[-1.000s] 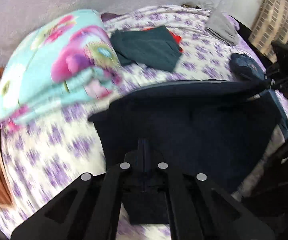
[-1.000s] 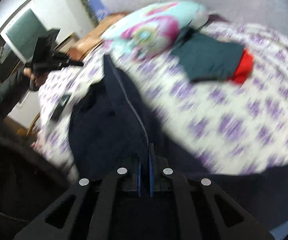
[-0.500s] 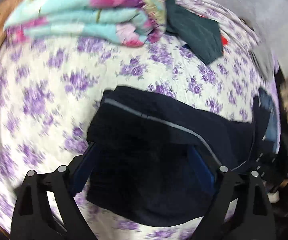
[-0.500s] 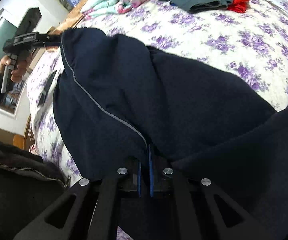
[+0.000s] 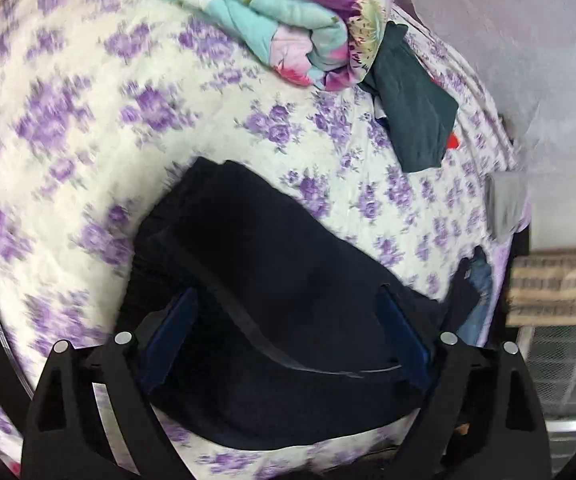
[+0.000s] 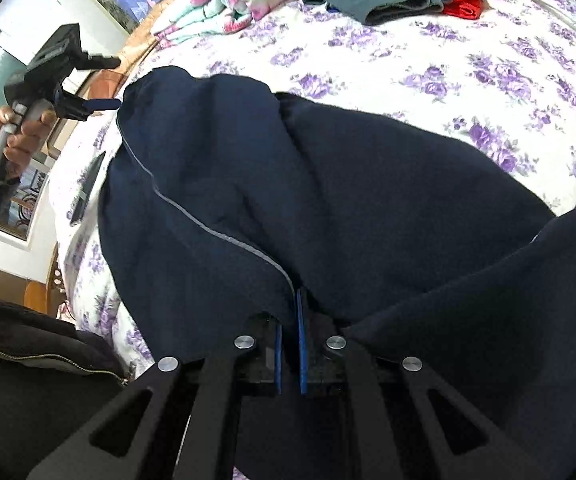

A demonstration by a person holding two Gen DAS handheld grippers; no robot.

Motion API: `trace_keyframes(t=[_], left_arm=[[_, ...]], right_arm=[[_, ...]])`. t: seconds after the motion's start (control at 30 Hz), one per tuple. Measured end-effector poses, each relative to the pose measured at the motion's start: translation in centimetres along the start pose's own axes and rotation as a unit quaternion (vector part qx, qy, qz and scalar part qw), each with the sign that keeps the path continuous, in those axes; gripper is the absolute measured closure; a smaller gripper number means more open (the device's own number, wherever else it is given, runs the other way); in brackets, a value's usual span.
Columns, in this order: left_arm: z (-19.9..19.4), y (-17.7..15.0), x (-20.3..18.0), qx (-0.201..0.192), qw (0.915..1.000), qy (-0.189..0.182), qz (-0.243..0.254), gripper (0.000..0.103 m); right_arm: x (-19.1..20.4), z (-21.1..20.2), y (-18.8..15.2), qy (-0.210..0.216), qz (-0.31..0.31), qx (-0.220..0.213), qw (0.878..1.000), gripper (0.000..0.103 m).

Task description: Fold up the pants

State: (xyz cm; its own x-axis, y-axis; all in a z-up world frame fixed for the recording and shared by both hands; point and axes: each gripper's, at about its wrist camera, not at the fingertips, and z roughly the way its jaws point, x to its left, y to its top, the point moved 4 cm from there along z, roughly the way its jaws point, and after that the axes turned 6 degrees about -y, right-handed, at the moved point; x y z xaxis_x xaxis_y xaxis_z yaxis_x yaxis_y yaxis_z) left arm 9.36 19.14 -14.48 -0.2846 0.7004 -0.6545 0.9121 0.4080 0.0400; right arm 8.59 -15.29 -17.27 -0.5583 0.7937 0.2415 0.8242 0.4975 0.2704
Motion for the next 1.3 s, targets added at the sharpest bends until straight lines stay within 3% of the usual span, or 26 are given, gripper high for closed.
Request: trace_keyframes(t=[0.2, 0.53, 0.6, 0.63, 0.73, 0.77, 0.83, 0.97, 1.07, 1.17, 1.23, 1.3], left_arm=[[1.6, 0.4, -0.2, 0.002, 0.9994, 0.033, 0.008, 0.015], [0.6, -0.8, 2.0, -0.001, 0.9979, 0.063, -0.013, 0.015], [1.4, -0.5, 2.4, -0.002, 0.9974, 0.07, -0.017, 0.028], [2.3, -0.3, 2.4, 0.008, 0.998, 0.059, -0.023, 0.042], [3.8, 0.1, 2.4, 0.017, 0.997, 0.068, -0.031, 0.051], [4.1, 0.2, 2.5, 0.015, 0.9963, 0.078, -0.032, 0.064], [3.8, 0.1, 2.6, 0.0, 0.9955, 0.089, -0.033, 0.08], [-0.3, -1.7, 0.3, -0.041, 0.99, 0.133, 0.024, 0.084], [-4.4, -4.1, -1.4, -0.065, 0.9873, 0.135, 0.052, 0.084], [-6.2, -6.3, -1.0, -0.069, 0.9877, 0.13, 0.053, 0.083], [-5.3, -7.5, 0.9, -0.049, 0.9875, 0.143, 0.043, 0.082], [-2.7, -8.2, 4.2, -0.023, 0.9884, 0.15, -0.007, 0.081]], right_arm=[[0.3, -0.7, 0.2, -0.002, -0.007, -0.006, 1.0, 0.096], [0.5, -1.3, 0.5, -0.013, -0.008, -0.017, 1.0, 0.096], [0.7, -1.2, 0.5, -0.017, -0.011, -0.014, 1.0, 0.096], [0.7, -1.2, 0.5, -0.019, -0.012, -0.014, 1.0, 0.096], [0.9, -1.7, 0.6, -0.022, -0.013, -0.017, 1.0, 0.096], [0.9, -2.0, 0.6, -0.023, -0.013, -0.02, 0.999, 0.096], [1.1, -2.4, 0.6, -0.024, -0.013, -0.026, 0.999, 0.096], [2.2, -4.5, 0.1, -0.026, -0.029, -0.036, 0.999, 0.096], [3.6, -6.5, -0.7, -0.013, -0.056, -0.04, 0.998, 0.096], [4.6, -6.6, -1.7, -0.003, -0.08, -0.02, 0.997, 0.096], [4.8, -5.4, -2.4, 0.0, -0.081, 0.0, 0.997, 0.096], [4.7, -2.9, -3.2, -0.006, -0.076, 0.031, 0.997, 0.096]])
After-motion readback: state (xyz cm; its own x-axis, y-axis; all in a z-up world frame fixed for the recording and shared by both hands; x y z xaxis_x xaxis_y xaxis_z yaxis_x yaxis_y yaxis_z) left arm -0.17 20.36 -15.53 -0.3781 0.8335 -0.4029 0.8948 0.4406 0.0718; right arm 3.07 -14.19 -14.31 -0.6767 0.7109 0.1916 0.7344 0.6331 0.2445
